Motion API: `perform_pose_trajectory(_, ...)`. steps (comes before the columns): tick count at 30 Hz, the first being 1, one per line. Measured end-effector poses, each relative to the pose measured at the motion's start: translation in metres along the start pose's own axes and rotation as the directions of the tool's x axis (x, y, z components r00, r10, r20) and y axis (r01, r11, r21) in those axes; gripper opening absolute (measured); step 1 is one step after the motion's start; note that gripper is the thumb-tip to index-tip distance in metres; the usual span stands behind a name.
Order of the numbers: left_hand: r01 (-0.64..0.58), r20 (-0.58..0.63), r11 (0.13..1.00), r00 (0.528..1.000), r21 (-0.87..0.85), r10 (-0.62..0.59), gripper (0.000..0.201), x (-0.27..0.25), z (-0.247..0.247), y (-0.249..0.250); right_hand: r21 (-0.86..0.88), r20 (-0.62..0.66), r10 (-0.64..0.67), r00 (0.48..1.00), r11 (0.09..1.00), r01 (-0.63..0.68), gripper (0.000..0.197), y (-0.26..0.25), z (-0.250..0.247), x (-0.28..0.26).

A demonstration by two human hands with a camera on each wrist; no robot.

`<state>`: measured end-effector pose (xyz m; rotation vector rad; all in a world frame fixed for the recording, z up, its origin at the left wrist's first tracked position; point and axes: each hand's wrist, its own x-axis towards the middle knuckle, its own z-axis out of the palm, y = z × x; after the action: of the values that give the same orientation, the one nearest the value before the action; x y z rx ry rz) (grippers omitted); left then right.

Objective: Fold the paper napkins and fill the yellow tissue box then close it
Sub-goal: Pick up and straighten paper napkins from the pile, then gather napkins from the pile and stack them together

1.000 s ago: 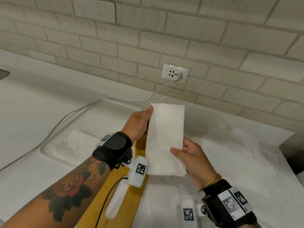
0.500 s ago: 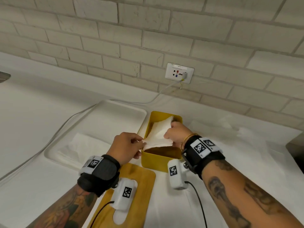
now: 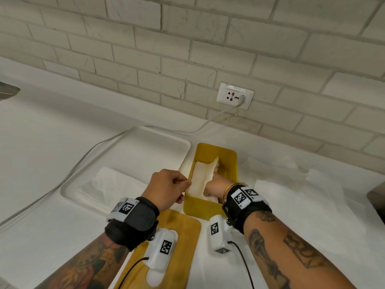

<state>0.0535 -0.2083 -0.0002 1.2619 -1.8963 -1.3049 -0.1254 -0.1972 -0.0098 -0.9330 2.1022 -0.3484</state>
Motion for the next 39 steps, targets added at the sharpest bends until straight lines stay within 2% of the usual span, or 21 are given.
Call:
perform_pose_trajectory(1, 0.001, -0.001, 1.0, 1.0, -0.001, -0.001, 0.009, 0.0, 0.0, 0.001, -0.019, -0.006, 0.004, 1.0, 1.0, -0.004, 0.069, 0.0, -0.001, -0.005)
perform_pose_trajectory(4, -0.001, -0.004, 1.0, 1.0, 0.005, 0.001, 0.008, 0.0, -0.001, 0.003, -0.038, -0.09, 0.04, 0.995, 0.998, -0.044, 0.099, -0.003, -0.004, -0.007)
perform_pose_trajectory(5, -0.001, -0.006, 1.0, 1.0, 0.009, 0.002, 0.008, -0.001, -0.001, 0.004, -0.055, -0.125, 0.053, 0.991, 0.997, -0.06, 0.103, -0.007, -0.005, -0.013)
perform_pose_trajectory(7, -0.008, -0.007, 1.0, 1.0, 0.029, 0.008, 0.007, -0.001, 0.0, 0.005, -0.103, -0.138, 0.05, 0.989, 0.993, -0.064, 0.094, -0.01, -0.004, -0.018)
perform_pose_trajectory(10, -0.019, -0.014, 0.997, 1.0, 0.077, 0.021, 0.006, -0.001, -0.002, 0.008, -0.174, -0.068, 0.0, 0.998, 0.985, -0.012, 0.065, -0.011, -0.004, -0.022)
perform_pose_trajectory(13, -0.034, -0.037, 0.986, 0.999, 0.161, 0.04, 0.006, 0.0, -0.007, 0.01, -0.215, -0.03, -0.045, 0.999, 0.976, 0.038, 0.053, -0.015, 0.0, -0.028)
perform_pose_trajectory(19, -0.035, -0.065, 0.976, 0.997, 0.217, 0.05, 0.009, -0.001, -0.014, 0.009, -0.279, 0.023, -0.066, 0.998, 0.958, 0.07, 0.049, -0.02, 0.008, -0.031)
perform_pose_trajectory(23, -0.063, -0.092, 0.953, 0.991, 0.296, 0.094, 0.009, -0.002, -0.013, 0.007, -0.227, -0.011, -0.116, 0.993, 0.968, 0.111, 0.056, -0.02, 0.003, -0.043)
perform_pose_trajectory(26, -0.158, -0.173, 0.914, 0.956, 0.374, 0.236, 0.015, -0.006, -0.012, 0.012, -0.101, -0.099, -0.296, 0.95, 0.953, 0.286, 0.062, -0.018, -0.017, -0.066)
perform_pose_trajectory(28, -0.27, -0.198, 0.897, 0.915, 0.351, 0.352, 0.009, -0.016, -0.007, 0.023, -0.015, -0.177, -0.425, 0.888, 0.903, 0.429, 0.051, -0.009, -0.04, -0.088)
perform_pose_trajectory(31, -0.402, -0.135, 0.882, 0.887, 0.246, 0.443, 0.004, -0.034, 0.013, 0.039, 0.041, -0.317, -0.509, 0.801, 0.836, 0.547, 0.028, 0.022, -0.08, -0.118)
perform_pose_trajectory(34, -0.424, 0.004, 0.894, 0.904, 0.144, 0.428, 0.006, -0.049, 0.043, 0.047, 0.059, -0.439, -0.467, 0.768, 0.838, 0.543, 0.014, 0.074, -0.12, -0.133)
perform_pose_trajectory(36, -0.434, 0.116, 0.892, 0.899, 0.128, 0.421, 0.009, -0.055, 0.063, 0.046, 0.117, -0.477, -0.377, 0.794, 0.868, 0.483, 0.008, 0.112, -0.141, -0.138)
perform_pose_trajectory(39, -0.426, 0.233, 0.891, 0.893, 0.158, 0.385, 0.007, -0.059, 0.091, 0.04, 0.161, -0.456, -0.247, 0.855, 0.922, 0.352, 0.007, 0.166, -0.153, -0.137)
